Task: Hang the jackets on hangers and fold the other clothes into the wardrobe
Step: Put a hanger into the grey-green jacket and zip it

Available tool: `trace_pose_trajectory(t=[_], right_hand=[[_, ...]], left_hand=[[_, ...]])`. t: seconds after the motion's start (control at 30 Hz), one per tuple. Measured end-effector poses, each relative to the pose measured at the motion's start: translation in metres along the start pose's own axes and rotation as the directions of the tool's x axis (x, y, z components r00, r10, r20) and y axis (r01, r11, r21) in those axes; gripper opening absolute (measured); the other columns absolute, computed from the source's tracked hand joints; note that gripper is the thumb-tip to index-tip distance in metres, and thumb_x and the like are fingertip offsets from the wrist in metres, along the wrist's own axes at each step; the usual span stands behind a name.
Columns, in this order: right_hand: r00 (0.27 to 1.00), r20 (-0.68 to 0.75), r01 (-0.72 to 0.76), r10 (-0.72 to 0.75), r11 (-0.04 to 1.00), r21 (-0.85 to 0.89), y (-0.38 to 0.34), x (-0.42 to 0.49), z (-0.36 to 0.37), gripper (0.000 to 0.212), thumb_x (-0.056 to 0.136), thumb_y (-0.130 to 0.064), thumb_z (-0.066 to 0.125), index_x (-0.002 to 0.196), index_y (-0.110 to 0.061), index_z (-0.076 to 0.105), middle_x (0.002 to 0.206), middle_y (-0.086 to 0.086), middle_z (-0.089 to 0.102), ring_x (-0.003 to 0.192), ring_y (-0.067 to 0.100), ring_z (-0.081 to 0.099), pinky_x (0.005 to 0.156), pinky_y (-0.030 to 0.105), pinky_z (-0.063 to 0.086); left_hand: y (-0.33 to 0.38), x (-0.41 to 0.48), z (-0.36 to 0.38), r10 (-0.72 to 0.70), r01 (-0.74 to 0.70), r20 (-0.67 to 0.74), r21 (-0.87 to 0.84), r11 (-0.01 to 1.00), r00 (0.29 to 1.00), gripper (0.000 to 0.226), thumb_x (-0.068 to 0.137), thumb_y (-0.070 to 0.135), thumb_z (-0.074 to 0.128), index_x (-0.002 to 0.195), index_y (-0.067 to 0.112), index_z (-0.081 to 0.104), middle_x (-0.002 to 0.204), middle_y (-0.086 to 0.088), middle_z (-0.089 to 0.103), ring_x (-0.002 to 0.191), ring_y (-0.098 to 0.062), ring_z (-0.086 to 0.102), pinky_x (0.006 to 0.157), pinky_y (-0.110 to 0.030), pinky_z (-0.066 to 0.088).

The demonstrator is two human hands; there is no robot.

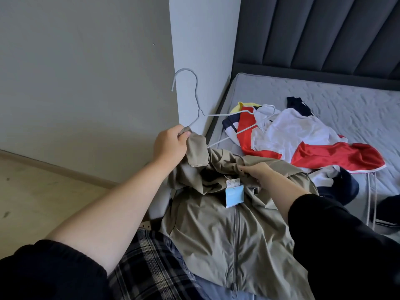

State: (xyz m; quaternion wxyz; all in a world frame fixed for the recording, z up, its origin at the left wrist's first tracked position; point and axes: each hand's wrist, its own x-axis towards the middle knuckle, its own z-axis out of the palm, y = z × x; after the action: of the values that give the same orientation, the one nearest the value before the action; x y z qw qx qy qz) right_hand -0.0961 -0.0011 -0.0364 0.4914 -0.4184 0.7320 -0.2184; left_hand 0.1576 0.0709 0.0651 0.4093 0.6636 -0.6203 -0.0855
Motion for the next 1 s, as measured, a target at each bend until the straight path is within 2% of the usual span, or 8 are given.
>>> trace_pose_trajectory(t=[0.07,0.17,0.23,0.3,0.47,0.6,0.7,1.0], right_hand=[[0.999,-0.037,0.006,-0.007,1.000,-0.026,-0.006,-0.003,-0.001,0.054,0.077,-0.033,0.077,0.114,0.004,0.060,0.101,0.013,0.064,0.093,0.028,0.063,0.085,0.039,0.054],[0.986,-0.161,0.069,-0.047,0.989,0.132,-0.028,-0.016,-0.015,0.048,0.091,-0.033,0.061,0.122,0.003,0.053,0.115,0.017,0.059,0.109,0.034,0.056,0.095,0.045,0.048],[0.981,-0.168,0.129,-0.094,0.968,0.214,-0.046,-0.021,-0.022,0.040,0.095,-0.025,0.053,0.125,0.001,0.054,0.123,0.018,0.059,0.105,0.032,0.058,0.096,0.044,0.049],[0.968,-0.202,0.197,-0.146,0.945,0.261,-0.065,-0.027,-0.026,0.032,0.096,-0.018,0.049,0.122,-0.001,0.057,0.120,0.017,0.061,0.094,0.025,0.056,0.091,0.040,0.051],[0.906,-0.346,0.360,-0.242,0.871,0.333,-0.121,-0.067,-0.029,0.031,0.097,-0.022,0.046,0.119,-0.003,0.057,0.115,0.012,0.062,0.109,0.026,0.058,0.089,0.033,0.047],[0.792,-0.447,0.539,-0.415,0.820,0.193,-0.172,-0.123,-0.009,0.027,0.094,-0.007,0.039,0.071,-0.011,0.053,0.071,0.000,0.050,0.074,0.019,0.047,0.063,0.020,0.035],[0.724,-0.425,0.651,-0.544,0.742,0.160,-0.214,-0.173,0.022,0.039,0.096,-0.007,0.038,0.059,-0.020,0.034,0.062,-0.004,0.038,0.056,0.009,0.035,0.041,0.012,0.030],[0.657,-0.242,0.750,-0.714,0.587,0.305,-0.324,-0.282,0.136,0.036,0.096,-0.015,0.043,0.060,-0.015,0.038,0.060,0.002,0.041,0.055,0.014,0.037,0.050,0.025,0.029]], left_hand=[[-0.006,0.002,-0.001,-0.001,0.000,0.026,0.021,1.000,1.000,0.043,0.093,0.015,0.054,0.059,0.016,0.027,0.051,0.001,0.031,0.060,-0.027,0.032,0.055,-0.034,0.021],[-0.013,0.003,-0.007,0.019,-0.026,0.063,0.111,0.993,0.998,0.030,0.094,0.019,0.053,0.068,0.009,0.041,0.056,-0.001,0.039,0.065,-0.032,0.041,0.056,-0.034,0.025],[-0.016,0.005,-0.014,0.030,-0.039,0.058,0.156,0.987,0.998,0.027,0.095,0.020,0.052,0.071,0.009,0.044,0.057,-0.001,0.040,0.066,-0.032,0.042,0.055,-0.034,0.025],[-0.018,0.008,-0.023,0.024,-0.026,0.016,0.158,0.987,1.000,0.027,0.095,0.019,0.051,0.071,0.010,0.043,0.056,-0.001,0.041,0.065,-0.032,0.042,0.055,-0.034,0.025],[-0.018,0.018,-0.067,0.034,-0.012,-0.112,0.196,0.981,0.993,0.024,0.095,0.017,0.052,0.075,0.003,0.048,0.069,-0.019,0.054,0.069,-0.039,0.049,0.057,-0.037,0.030],[-0.023,0.026,-0.121,0.068,-0.006,-0.240,0.250,0.968,0.968,0.024,0.095,0.015,0.051,0.076,0.001,0.049,0.074,-0.025,0.057,0.070,-0.042,0.050,0.057,-0.037,0.029],[-0.037,0.027,-0.173,0.031,0.062,-0.350,0.253,0.966,0.936,0.025,0.096,0.015,0.050,0.074,0.003,0.047,0.074,-0.028,0.057,0.071,-0.044,0.051,0.056,-0.036,0.026],[-0.071,0.008,-0.353,0.031,0.181,-0.555,0.323,0.929,0.832,0.022,0.097,0.015,0.049,0.080,0.001,0.051,0.080,-0.029,0.058,0.075,-0.045,0.053,0.060,-0.037,0.029]])
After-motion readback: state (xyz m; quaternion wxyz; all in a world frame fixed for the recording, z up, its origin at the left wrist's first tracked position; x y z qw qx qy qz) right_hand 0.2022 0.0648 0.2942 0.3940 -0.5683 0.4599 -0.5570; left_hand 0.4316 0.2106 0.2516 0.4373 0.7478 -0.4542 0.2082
